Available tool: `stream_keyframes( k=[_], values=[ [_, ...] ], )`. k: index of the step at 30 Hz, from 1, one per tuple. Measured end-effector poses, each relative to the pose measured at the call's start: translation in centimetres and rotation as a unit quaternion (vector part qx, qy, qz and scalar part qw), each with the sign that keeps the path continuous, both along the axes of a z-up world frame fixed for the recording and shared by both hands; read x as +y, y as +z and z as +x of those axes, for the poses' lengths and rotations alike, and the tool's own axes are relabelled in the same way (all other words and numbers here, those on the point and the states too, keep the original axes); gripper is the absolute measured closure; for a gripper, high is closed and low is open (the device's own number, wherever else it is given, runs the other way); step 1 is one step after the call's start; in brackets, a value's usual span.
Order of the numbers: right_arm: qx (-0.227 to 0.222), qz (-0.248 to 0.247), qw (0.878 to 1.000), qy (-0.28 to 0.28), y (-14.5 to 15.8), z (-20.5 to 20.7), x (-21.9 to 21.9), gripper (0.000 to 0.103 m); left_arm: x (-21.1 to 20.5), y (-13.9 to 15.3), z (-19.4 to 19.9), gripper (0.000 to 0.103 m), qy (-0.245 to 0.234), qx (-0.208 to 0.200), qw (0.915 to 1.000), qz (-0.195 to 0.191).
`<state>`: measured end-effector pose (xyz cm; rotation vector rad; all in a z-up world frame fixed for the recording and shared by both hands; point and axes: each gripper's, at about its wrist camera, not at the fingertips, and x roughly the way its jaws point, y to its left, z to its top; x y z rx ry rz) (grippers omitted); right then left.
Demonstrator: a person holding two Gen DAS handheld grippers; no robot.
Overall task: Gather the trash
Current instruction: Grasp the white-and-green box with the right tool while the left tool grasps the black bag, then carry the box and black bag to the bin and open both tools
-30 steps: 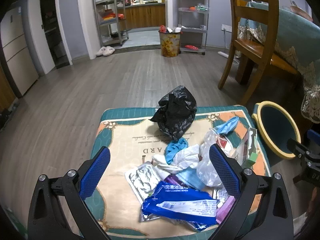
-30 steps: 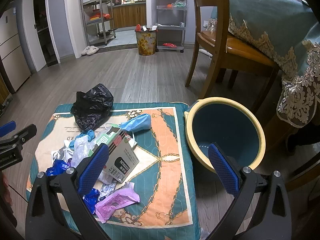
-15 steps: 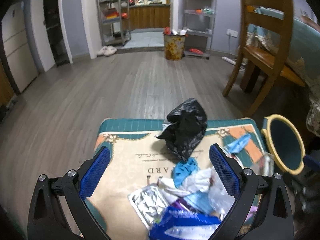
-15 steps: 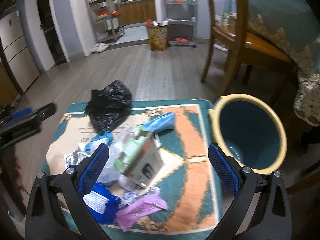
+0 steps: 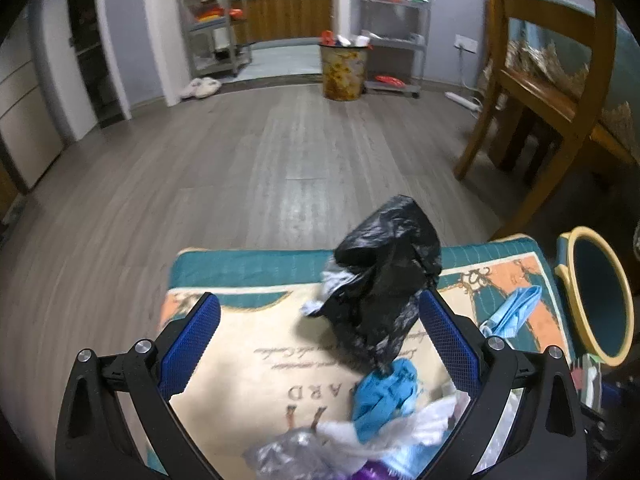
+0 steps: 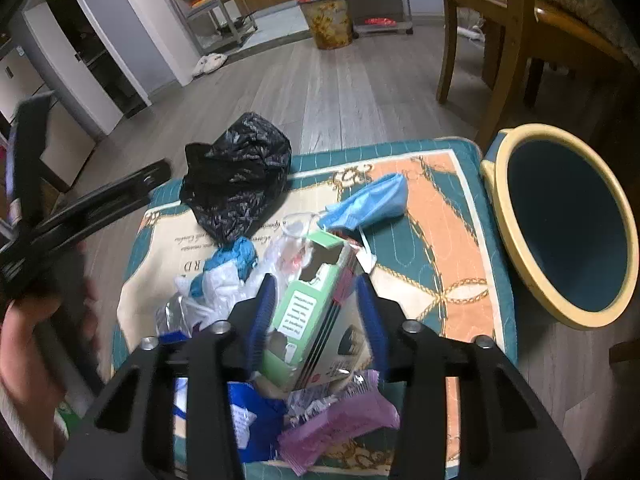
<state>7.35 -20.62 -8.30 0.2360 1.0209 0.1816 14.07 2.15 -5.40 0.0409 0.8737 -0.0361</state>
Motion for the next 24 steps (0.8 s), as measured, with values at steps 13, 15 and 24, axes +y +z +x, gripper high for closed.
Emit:
stream_keyframes(
  k=[13,15,24],
  values=[
    [-0.007,0.011,1.000,-0.003,0.7,-1.3,-3.6,0.085,-3.4,-3.7,2.4,0.049,-0.063,0.043,0.9970,0.013],
    [-0.009,0.009,1.000,-0.001,0.8,-1.5,-3.7,0.085,-3.8,-4.1,2.2,0.074,-0.074,0.050,0.9956,0.027],
    [-0.024,0.003,1.000,-0.006,1.7,-2.3,-4.3,0.085,-4.0,-2.7,0.2,0.096,-0.092,0.047,0.9942,0.029]
  ],
)
